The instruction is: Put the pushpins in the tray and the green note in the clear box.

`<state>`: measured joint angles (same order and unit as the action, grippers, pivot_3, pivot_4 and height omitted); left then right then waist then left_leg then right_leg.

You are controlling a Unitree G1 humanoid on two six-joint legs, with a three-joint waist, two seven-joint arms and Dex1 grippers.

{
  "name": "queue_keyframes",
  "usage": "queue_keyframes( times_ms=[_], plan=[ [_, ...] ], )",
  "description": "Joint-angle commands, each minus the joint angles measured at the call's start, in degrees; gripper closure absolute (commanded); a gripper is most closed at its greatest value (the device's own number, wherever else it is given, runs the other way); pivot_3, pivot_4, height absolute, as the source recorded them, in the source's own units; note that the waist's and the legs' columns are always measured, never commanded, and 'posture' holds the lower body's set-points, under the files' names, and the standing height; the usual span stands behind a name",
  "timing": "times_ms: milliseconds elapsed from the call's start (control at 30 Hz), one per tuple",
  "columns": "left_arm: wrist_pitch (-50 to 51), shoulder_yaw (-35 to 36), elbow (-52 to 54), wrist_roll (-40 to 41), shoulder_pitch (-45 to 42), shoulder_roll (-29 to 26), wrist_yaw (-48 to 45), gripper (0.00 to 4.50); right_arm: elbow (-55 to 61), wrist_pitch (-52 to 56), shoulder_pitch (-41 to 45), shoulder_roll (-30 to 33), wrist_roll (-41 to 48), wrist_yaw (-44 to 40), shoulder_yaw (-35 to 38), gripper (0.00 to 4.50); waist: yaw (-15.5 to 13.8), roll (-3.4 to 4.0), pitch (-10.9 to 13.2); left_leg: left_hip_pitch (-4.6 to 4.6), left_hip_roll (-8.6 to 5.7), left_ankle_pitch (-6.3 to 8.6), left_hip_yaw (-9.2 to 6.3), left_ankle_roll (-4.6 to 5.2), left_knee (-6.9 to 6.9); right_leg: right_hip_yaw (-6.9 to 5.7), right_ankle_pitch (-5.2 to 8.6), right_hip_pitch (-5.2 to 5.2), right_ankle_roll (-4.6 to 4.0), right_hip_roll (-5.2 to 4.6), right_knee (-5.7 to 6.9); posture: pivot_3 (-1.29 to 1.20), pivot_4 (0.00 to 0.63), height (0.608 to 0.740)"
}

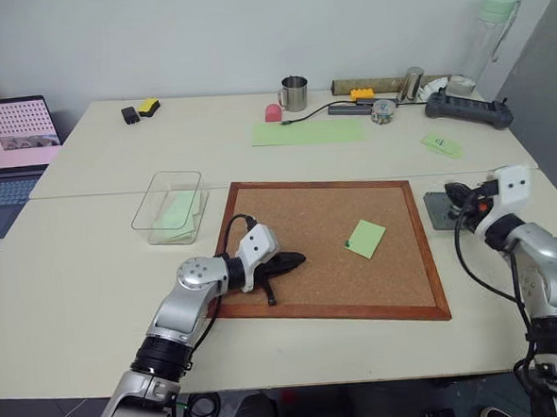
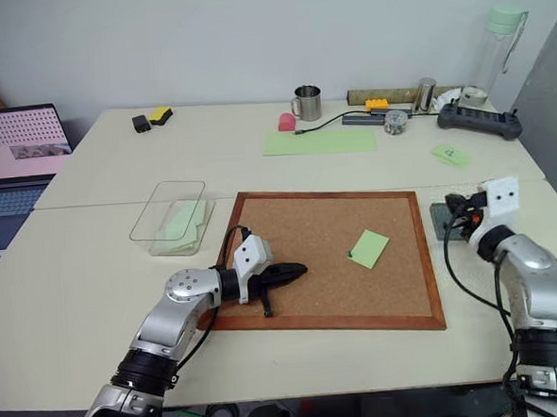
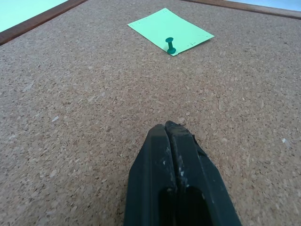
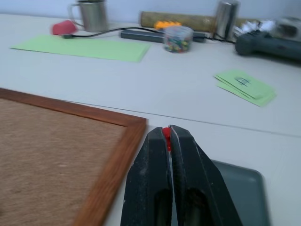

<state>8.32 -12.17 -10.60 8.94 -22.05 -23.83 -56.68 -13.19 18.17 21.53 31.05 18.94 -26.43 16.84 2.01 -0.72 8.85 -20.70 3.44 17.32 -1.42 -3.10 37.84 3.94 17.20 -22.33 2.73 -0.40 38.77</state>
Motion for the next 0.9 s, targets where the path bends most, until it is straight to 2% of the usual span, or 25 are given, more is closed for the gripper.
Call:
queue_keyframes(
  times_ms=[33, 633, 667, 733, 800, 867, 900],
  plan=[
    [1.7, -0.5, -1.2, -1.3, 1.3, -1.2, 0.5, 4.5, -5.3, -2.0, 3.9, 0.5, -1.4, 1.9, 1.0, 4.42, 0.0, 0.01, 0.0, 0.01, 0.0, 0.01, 0.0, 0.02, 0.01, 0.02, 0.0, 0.0, 0.0, 0.0, 0.0, 0.0, 0.15, 0.74],
    [2.1, -0.1, -0.2, -1.3, 2.3, -2.1, 1.0, 4.5, -9.1, -3.2, 4.2, -1.1, -1.3, 1.8, 1.1, 4.42, 0.2, 0.06, 0.0, 0.01, 0.01, 0.05, 0.02, 0.08, 0.0, 0.04, 0.0, -0.01, 0.0, 0.0, 0.0, 0.0, 0.15, 0.74],
    [2.0, -0.1, -0.1, -1.3, 2.3, -2.1, 1.0, 4.5, -9.1, -3.4, 4.1, -1.1, -1.6, 1.9, 1.0, 4.03, 0.2, 0.06, 0.0, 0.01, 0.01, 0.05, 0.02, 0.08, 0.0, 0.04, 0.0, -0.01, 0.0, 0.0, 0.0, 0.0, 0.15, 0.74],
    [2.1, -0.2, 0.0, -1.3, 2.3, -2.1, 1.0, 4.5, -9.2, -3.8, 3.9, -1.0, -2.1, 2.2, 0.9, 3.8, 0.3, 0.06, 0.0, 0.01, 0.01, 0.05, 0.02, 0.09, 0.0, 0.04, 0.0, -0.01, 0.0, 0.0, 0.0, 0.0, 0.15, 0.74],
    [2.0, -0.2, -0.3, -1.3, 2.2, -2.0, 1.0, 4.5, -9.1, -3.7, 3.8, -1.1, -1.7, 1.9, 1.2, 3.8, 0.4, 0.06, 0.0, 0.01, 0.01, 0.05, 0.02, 0.09, 0.0, 0.04, 0.0, -0.01, 0.0, 0.0, 0.0, 0.0, 0.15, 0.74],
    [1.9, -0.3, -0.4, -1.3, 2.0, -1.9, 1.0, 4.5, -8.8, -3.6, 3.7, -1.0, -1.6, 2.0, 1.3, 3.42, 0.4, 0.06, 0.0, 0.01, 0.01, 0.05, 0.02, 0.09, 0.0, 0.04, 0.0, -0.01, 0.0, 0.0, 0.0, 0.0, 0.15, 0.74],
    [1.9, -0.3, -0.5, -1.3, 1.9, -1.9, 1.0, 4.5, -8.8, -3.7, 3.7, -0.9, -1.8, 2.2, 1.3, 3.39, 0.4, 0.06, 0.0, 0.01, 0.01, 0.05, 0.02, 0.1, 0.0, 0.03, 0.0, -0.01, 0.0, 0.0, 0.0, 0.0, 0.15, 0.74]
  ],
)
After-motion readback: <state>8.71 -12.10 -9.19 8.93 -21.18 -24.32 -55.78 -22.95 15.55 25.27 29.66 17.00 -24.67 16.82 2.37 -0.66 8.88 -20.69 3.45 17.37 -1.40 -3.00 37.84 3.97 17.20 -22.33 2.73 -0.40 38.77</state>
